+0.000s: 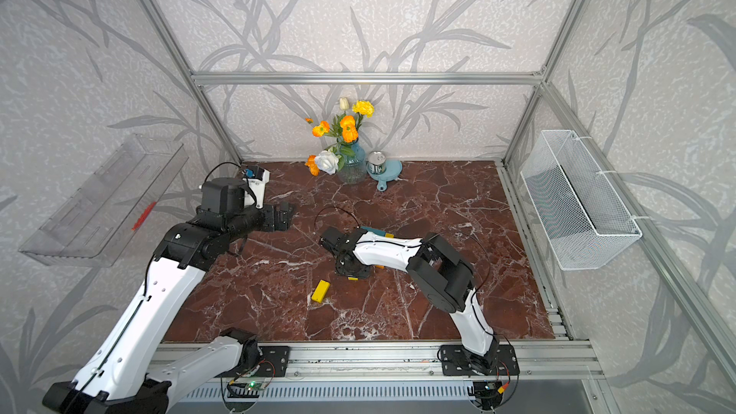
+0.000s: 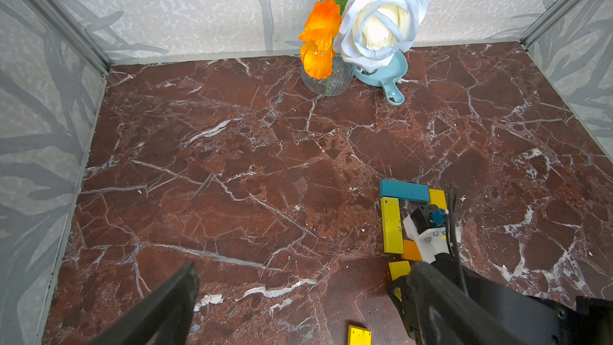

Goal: Assemble the letter p with building blocks
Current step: Assemble the building block at the center of the board.

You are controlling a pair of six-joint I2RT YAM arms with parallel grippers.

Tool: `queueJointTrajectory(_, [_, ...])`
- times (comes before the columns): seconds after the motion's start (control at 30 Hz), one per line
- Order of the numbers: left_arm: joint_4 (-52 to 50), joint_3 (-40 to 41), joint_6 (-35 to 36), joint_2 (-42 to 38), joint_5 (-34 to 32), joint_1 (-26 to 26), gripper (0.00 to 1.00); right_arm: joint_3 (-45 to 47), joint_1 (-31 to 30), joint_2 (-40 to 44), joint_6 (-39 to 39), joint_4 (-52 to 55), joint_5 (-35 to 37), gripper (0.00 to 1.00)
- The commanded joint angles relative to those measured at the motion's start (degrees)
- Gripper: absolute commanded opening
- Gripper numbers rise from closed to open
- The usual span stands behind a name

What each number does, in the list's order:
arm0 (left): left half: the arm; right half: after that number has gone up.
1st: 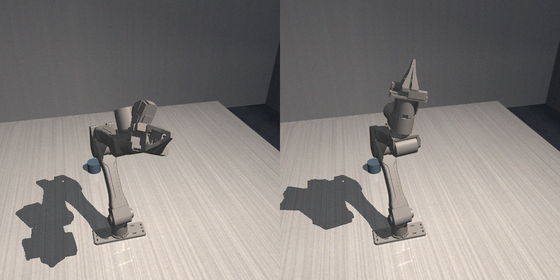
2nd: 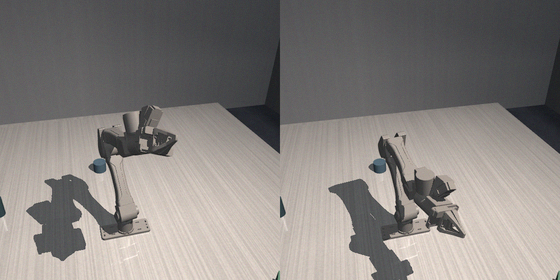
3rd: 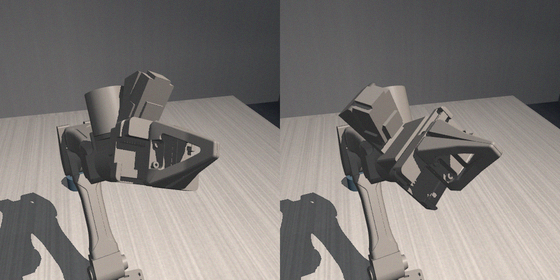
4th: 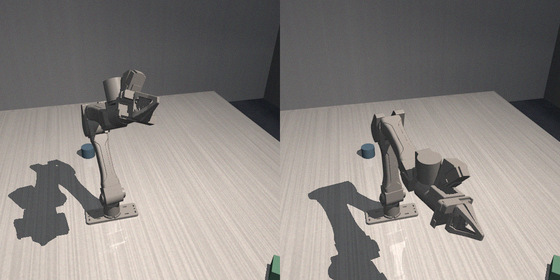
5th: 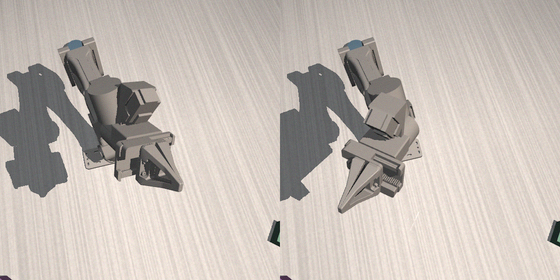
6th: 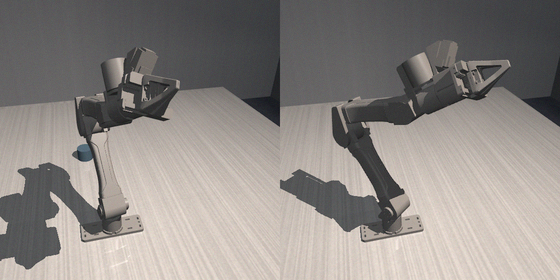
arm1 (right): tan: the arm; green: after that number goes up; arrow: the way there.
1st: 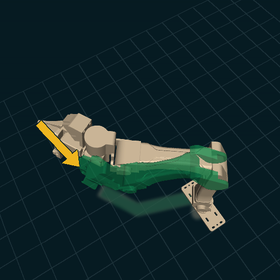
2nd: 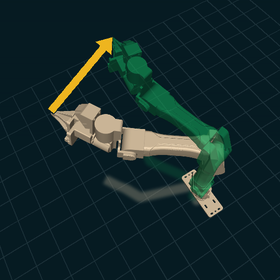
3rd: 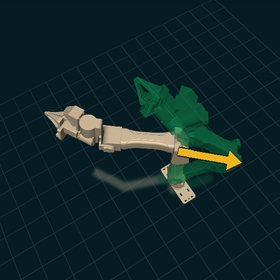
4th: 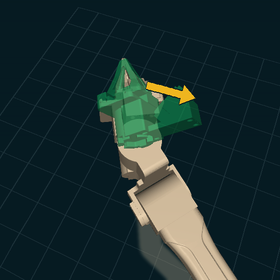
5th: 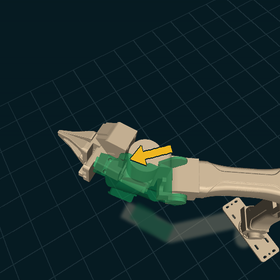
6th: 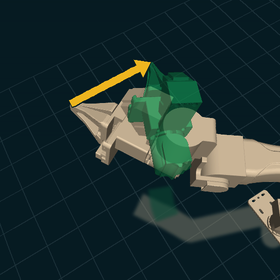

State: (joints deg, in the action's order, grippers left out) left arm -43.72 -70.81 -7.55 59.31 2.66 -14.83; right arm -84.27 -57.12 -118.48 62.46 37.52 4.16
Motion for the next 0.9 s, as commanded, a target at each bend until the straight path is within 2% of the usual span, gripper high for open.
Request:
queueJointTrajectory(0.0, [0.1,-0.8,0.7,-1.1,0.6,0.3,1.00,-0.3,-0.4,-2.5,0.1,2.6,-0.3,0.55])
queueJointTrajectory(0.13, [0.2,-0.7,0.6,-1.2,0.7,0.3,1.00,-0.4,-0.6,-2.2,-0.1,3.0,0.3,0.58])
queueJointTrajectory(0.27, [0.0,-0.6,0.6,-1.2,0.1,0.4,1.00,-0.6,-1.1,0.1,-1.7,2.7,4.0,0.59])
queueJointTrajectory(0.33, [-0.5,-0.7,0.6,-1.3,-0.3,0.4,1.00,0.4,-3.0,2.6,-3.2,0.9,6.1,0.60])
queueJointTrajectory(0.57, [-3.5,-1.3,1.0,-2.7,-2.4,0.4,1.00,4.5,-3.8,11.4,-7.1,-1.6,12.0,0.65])
queueJointTrajectory(0.67, [-6.4,-1.0,1.3,-2.6,0.6,0.3,1.00,9.9,-3.9,19.1,-8.1,-4.5,15.4,0.66])
queueJointTrajectory(0.77, [-10.3,0.3,-0.4,-1.5,4.3,0.2,1.00,15.2,-2.4,29.8,-12.2,-7.7,23.2,0.69])
queueJointTrajectory(0.87, [-12.7,4.7,-0.6,-2.4,10.0,-0.5,1.00,17.4,5.1,40.0,-18.0,-7.1,22.5,0.71])
